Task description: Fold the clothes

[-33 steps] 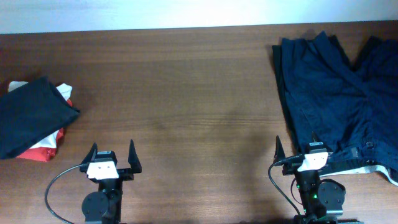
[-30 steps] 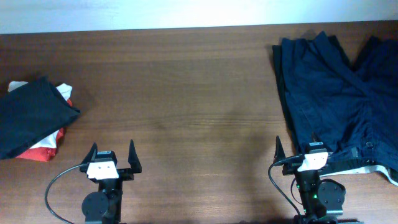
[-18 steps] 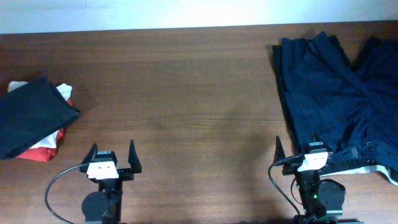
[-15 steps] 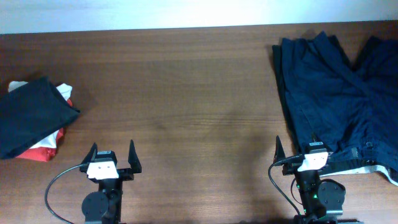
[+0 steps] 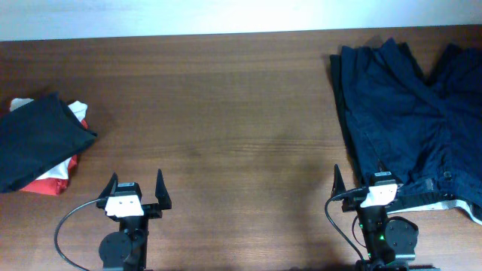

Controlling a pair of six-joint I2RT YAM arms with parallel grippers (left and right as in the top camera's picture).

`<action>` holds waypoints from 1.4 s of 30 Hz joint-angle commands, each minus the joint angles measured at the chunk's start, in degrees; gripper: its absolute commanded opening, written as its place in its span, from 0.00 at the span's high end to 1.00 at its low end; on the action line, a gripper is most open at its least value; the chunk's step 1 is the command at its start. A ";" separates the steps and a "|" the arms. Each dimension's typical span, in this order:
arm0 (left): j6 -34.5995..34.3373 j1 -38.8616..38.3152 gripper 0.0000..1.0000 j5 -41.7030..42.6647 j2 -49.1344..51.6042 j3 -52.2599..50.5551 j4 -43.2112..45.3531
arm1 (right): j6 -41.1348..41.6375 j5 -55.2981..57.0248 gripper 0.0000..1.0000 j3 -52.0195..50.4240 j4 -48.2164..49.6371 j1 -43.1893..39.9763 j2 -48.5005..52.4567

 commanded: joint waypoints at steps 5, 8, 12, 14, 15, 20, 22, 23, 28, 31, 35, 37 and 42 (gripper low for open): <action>-0.15 -0.22 0.01 -0.63 -0.46 -0.24 0.09 | 0.24 0.52 0.01 -0.26 -0.37 0.37 -0.48; -0.13 -0.22 0.01 -0.61 -0.46 -0.24 0.11 | 0.24 0.52 0.01 -0.26 -0.37 0.37 -0.48; -0.15 -0.22 0.01 -0.61 -0.46 -0.24 0.09 | 0.24 0.52 0.01 -0.26 -0.35 0.35 -0.48; -0.13 -0.22 0.01 -0.63 -0.46 -0.24 0.11 | 0.24 0.52 0.01 -0.26 -0.35 0.37 -0.48; -0.13 -0.22 0.01 -0.66 -0.46 -0.24 0.11 | 0.24 0.52 0.01 -0.26 -0.35 0.35 -0.48; -0.15 -0.22 0.01 -0.61 -0.46 -0.24 0.09 | 0.24 0.50 0.01 -0.26 -0.37 0.37 -0.48; -0.15 -0.22 0.01 -0.59 -0.46 -0.24 0.09 | 0.24 0.48 0.01 -0.26 -0.35 0.37 -0.48; -0.15 -0.24 0.01 -0.59 -0.46 -0.24 0.09 | 0.24 0.48 0.01 -0.26 -0.37 0.37 -0.48; -0.17 -0.24 0.01 -0.59 -0.46 -0.24 0.83 | 0.68 -0.22 0.01 -0.26 0.13 0.37 -0.48; -0.17 -0.22 0.01 -0.59 -0.46 -0.22 0.90 | 0.68 -1.27 0.01 -0.26 0.15 0.37 -0.48; -0.15 -0.22 0.01 -0.61 -0.46 0.20 0.81 | 0.70 -1.01 0.01 -0.24 0.39 0.35 -0.48; -0.15 -0.22 0.01 -0.61 -0.44 0.92 0.79 | 0.72 -1.01 0.01 0.26 -0.37 0.37 -0.46; -0.13 -0.22 0.01 -0.63 1.36 5.05 -2.34 | 0.70 -0.96 0.01 3.58 -3.17 0.35 0.96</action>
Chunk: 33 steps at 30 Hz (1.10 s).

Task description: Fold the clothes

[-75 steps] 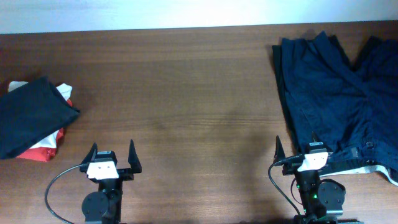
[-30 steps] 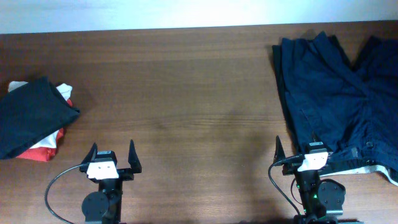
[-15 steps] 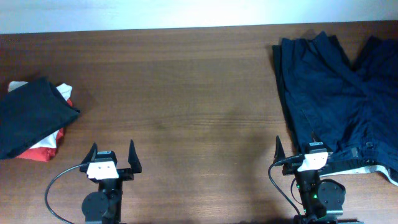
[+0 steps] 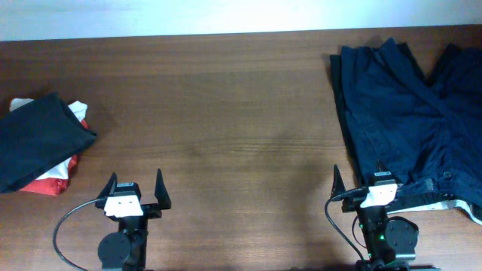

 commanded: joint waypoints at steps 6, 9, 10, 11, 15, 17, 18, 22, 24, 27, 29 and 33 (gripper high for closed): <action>-0.15 -0.22 0.01 -0.61 7.89 9.62 -4.35 | 0.44 -0.35 0.01 10.10 -6.67 0.35 8.33; -0.15 -0.22 0.01 -0.59 13.49 13.38 -4.48 | 0.44 -0.37 0.01 14.67 -8.13 0.35 13.92; -0.15 -0.22 0.01 -0.59 15.17 14.60 -4.81 | 0.44 -0.37 0.01 16.59 -8.96 0.35 16.35; -0.15 -0.22 0.01 -0.57 17.05 15.96 -5.31 | 0.44 -0.39 0.01 18.14 -9.86 0.35 18.12; -0.15 -0.22 0.01 -0.59 27.15 23.58 -9.66 | 0.39 -0.33 0.01 26.97 -16.37 0.35 27.08; -0.15 -0.22 0.01 -0.57 31.47 27.10 -11.72 | 0.37 -0.33 0.01 31.10 -19.71 0.35 31.23; -0.15 -0.22 0.01 -0.57 33.79 28.98 -12.90 | 0.39 -0.33 0.01 33.03 -21.29 0.35 33.33; -0.15 -0.22 0.01 -0.55 42.73 37.38 -19.12 | 0.39 -0.46 0.01 42.23 -29.57 0.35 43.56; -0.13 -0.22 0.01 -0.55 46.62 41.62 -23.19 | 0.46 -2.82 0.01 45.79 -31.91 0.35 47.74; -0.13 -0.24 0.01 -0.57 51.47 47.17 -28.09 | 0.42 -10.93 0.01 48.78 -32.65 0.35 51.63; -0.15 -0.22 0.01 -0.59 53.53 49.27 -28.72 | 0.42 -10.16 0.01 49.48 -32.28 0.35 53.33; -0.15 -0.22 0.01 -0.59 55.01 49.72 -28.04 | 5.55 9.75 0.01 49.48 -33.90 0.31 58.07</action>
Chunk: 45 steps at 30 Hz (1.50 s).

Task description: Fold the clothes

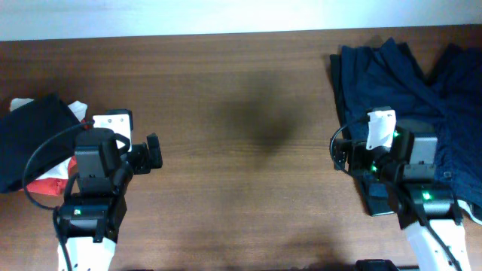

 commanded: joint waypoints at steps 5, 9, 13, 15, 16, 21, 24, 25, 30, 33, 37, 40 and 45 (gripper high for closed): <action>-0.15 -0.22 0.01 -0.42 0.66 1.20 0.28 | 7.41 24.68 0.01 1.22 1.01 0.31 12.52; -0.15 -0.22 0.01 -0.42 0.66 1.20 0.31 | 7.43 24.74 0.02 1.20 3.69 0.31 18.97; -0.17 -0.22 0.01 -0.42 0.66 1.20 0.31 | 7.45 26.38 0.11 1.20 7.69 0.31 25.94; -0.17 -0.22 0.01 -0.39 0.66 1.20 0.31 | 7.45 26.38 0.18 1.20 9.33 0.31 29.31; -0.17 -0.22 0.01 -0.39 0.66 1.20 0.31 | 7.48 26.38 0.19 1.20 9.64 0.28 30.21; -0.17 -0.24 0.01 -0.39 0.66 1.20 0.31 | 7.45 26.38 0.25 1.20 10.80 0.31 33.44; -0.17 -0.22 0.01 -0.39 0.66 1.20 0.31 | 7.45 26.38 0.26 1.20 10.93 0.31 34.51; -0.17 -0.22 0.01 -0.39 0.66 1.20 0.28 | 7.45 26.38 0.26 1.20 11.04 0.31 34.88; -0.17 -0.22 0.01 -0.39 0.66 1.20 0.28 | 7.45 26.80 0.32 1.20 12.46 0.31 37.29; -0.17 -0.22 0.01 -0.39 0.66 1.20 0.28 | 7.45 26.86 0.40 1.20 13.92 0.28 37.46; -0.17 -0.24 0.01 -0.39 0.66 1.20 0.28 | 7.45 27.04 0.48 1.20 14.99 0.31 37.46; -0.17 -0.22 0.01 -0.39 0.66 1.20 0.28 | 7.45 27.04 0.52 1.20 14.95 0.28 37.46; -0.17 -0.22 0.01 -0.39 0.66 1.20 0.28 | 7.43 27.04 0.52 1.18 14.95 0.31 37.48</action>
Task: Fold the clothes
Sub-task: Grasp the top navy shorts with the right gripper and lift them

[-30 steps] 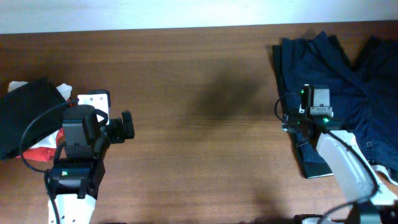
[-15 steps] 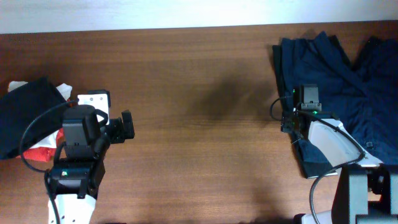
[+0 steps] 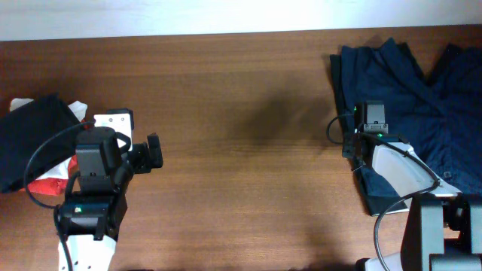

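Dark navy shorts (image 3: pixel 410 90) lie spread and rumpled at the table's far right. My right gripper (image 3: pixel 368 124) hangs over their left edge, its arm stretched up from the front right corner. The wrist hides its fingers from the overhead camera. My left gripper (image 3: pixel 113 129) is raised at the left, just right of a pile of folded clothes (image 3: pixel 34 139). Its fingers are hidden under its own body too.
The pile at the left edge has a black garment on top of red and white ones. The brown wooden table (image 3: pixel 241 173) runs between the two arms. A black cable loops beside the left arm.
The right arm has stretched farther out, and its gripper now sits a little up and to the left, at the left edge of the shorts. The left arm has not moved.
At the two oldest moments both arms sat folded at the front edge with open fingers, the shorts and the pile untouched. Then both were raised, the left by the pile and the right over the shorts. Now the right gripper is at the shorts' left edge.
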Controlling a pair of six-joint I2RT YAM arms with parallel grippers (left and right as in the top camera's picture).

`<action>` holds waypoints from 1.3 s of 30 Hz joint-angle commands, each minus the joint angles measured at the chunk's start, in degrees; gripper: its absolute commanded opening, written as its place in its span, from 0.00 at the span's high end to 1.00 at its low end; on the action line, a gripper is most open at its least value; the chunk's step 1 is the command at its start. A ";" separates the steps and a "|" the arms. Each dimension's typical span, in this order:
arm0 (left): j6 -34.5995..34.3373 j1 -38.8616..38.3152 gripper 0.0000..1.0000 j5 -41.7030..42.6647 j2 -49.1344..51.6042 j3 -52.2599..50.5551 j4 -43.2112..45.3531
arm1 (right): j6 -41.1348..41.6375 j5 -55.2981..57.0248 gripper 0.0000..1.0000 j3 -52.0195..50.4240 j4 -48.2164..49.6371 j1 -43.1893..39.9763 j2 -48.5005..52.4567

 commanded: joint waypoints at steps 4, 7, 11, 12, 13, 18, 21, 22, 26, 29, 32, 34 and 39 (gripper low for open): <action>-0.17 -0.24 0.01 -0.39 -0.02 1.14 0.17 | 0.04 1.14 0.53 0.90 0.13 0.31 1.99; -0.17 -0.22 0.01 -0.42 -0.02 1.14 0.17 | 0.04 1.38 0.53 0.90 0.20 0.31 3.76; -0.17 -0.22 0.01 -0.42 -0.02 1.14 0.17 | 0.07 2.23 0.57 0.92 1.22 0.31 3.82; -0.17 -0.24 0.01 -0.42 -0.02 1.14 0.17 | 0.07 2.80 0.62 0.92 1.22 0.31 3.82; -0.17 -0.24 0.01 -0.39 -0.02 1.14 0.17 | 0.07 3.32 0.70 0.92 1.22 0.31 3.82; -0.17 -0.22 0.01 -0.42 -0.02 1.14 0.17 | 0.94 5.95 0.96 2.03 0.92 0.31 3.19; -0.17 -0.22 0.01 -0.39 -0.02 1.14 0.17 | 0.92 6.05 0.96 5.51 -1.88 0.28 0.07; -0.17 -0.22 0.01 -0.42 -0.02 1.14 0.20 | 0.90 6.05 0.96 7.21 -3.30 0.28 -1.07; -0.17 -0.22 0.01 -0.39 -0.02 1.14 1.07 | -2.16 5.75 0.96 21.73 -14.58 0.31 -5.22; -0.17 -0.22 0.01 -0.39 -0.02 1.14 1.70 | -6.10 1.77 0.96 33.77 -25.51 0.42 -5.53; -0.17 -0.24 0.01 -0.37 -0.02 1.14 1.66 | -6.64 -12.07 0.96 45.66 -38.49 1.40 -5.53; -0.20 -0.24 0.01 -0.37 -0.02 1.14 1.68 | -6.64 -20.59 0.96 48.61 -43.47 3.28 -5.53; -0.20 -0.24 0.01 -0.35 -0.02 1.14 1.66 | -2.01 -23.82 0.96 46.34 -48.63 10.84 -4.55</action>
